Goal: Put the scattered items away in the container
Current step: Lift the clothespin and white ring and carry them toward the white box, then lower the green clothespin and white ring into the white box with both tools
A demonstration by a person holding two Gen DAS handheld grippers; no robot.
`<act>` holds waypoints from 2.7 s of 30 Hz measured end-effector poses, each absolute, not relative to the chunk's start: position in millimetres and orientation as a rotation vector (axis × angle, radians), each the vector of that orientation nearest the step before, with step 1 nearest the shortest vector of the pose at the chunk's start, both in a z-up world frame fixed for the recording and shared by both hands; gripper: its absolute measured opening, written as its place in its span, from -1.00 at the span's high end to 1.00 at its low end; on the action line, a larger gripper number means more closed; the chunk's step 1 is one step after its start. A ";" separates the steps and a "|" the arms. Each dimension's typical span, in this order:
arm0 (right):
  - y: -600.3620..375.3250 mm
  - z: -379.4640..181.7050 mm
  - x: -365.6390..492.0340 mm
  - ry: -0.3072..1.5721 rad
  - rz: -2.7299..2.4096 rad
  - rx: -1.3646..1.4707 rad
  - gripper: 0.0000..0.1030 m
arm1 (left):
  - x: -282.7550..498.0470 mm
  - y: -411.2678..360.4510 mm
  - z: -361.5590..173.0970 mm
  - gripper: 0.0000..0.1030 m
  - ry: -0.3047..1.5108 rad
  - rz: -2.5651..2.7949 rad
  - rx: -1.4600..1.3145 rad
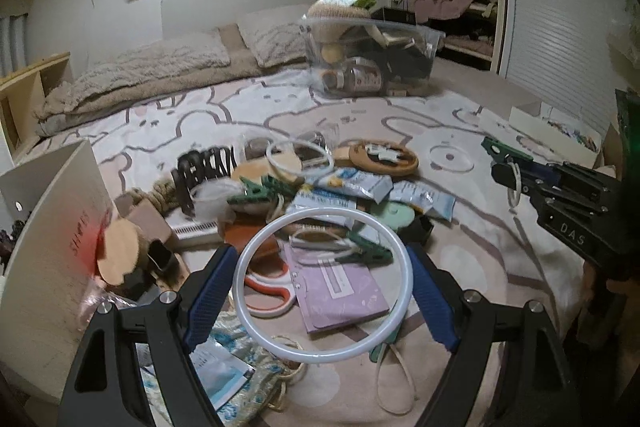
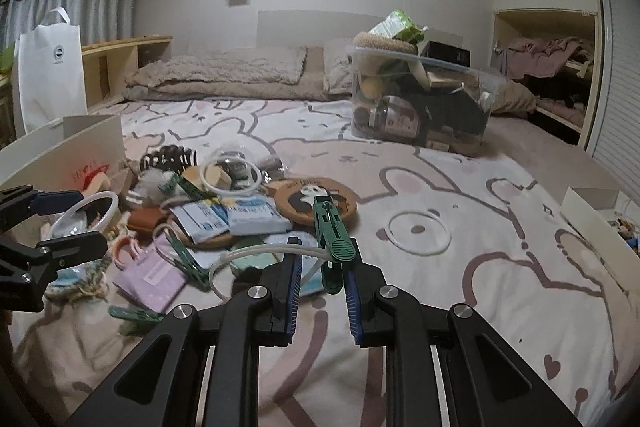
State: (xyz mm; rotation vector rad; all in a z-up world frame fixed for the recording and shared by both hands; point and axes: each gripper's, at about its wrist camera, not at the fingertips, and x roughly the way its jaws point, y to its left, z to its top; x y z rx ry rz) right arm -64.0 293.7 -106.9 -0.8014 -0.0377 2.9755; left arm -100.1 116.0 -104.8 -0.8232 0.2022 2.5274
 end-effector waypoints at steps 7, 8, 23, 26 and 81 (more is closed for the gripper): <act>283.3 -88.0 -62.2 -0.037 2.997 -0.755 0.60 | -93.9 103.3 -84.0 -0.63 0.174 2.571 -0.755; 281.5 -86.8 -61.8 -0.034 3.002 -0.752 0.60 | -93.0 101.1 -82.4 -0.63 0.167 2.574 -0.752; 247.3 -59.9 -71.2 0.003 3.077 -0.690 0.60 | -90.4 68.9 -52.2 -0.63 0.116 2.701 -0.677; 238.8 -51.7 -74.9 -0.002 3.096 -0.674 0.60 | -92.8 59.9 -42.7 -0.63 0.104 2.733 -0.660; 63.9 18.9 -191.5 0.039 3.519 -0.632 0.60 | -127.4 -131.4 28.6 -0.64 -0.148 3.250 -0.455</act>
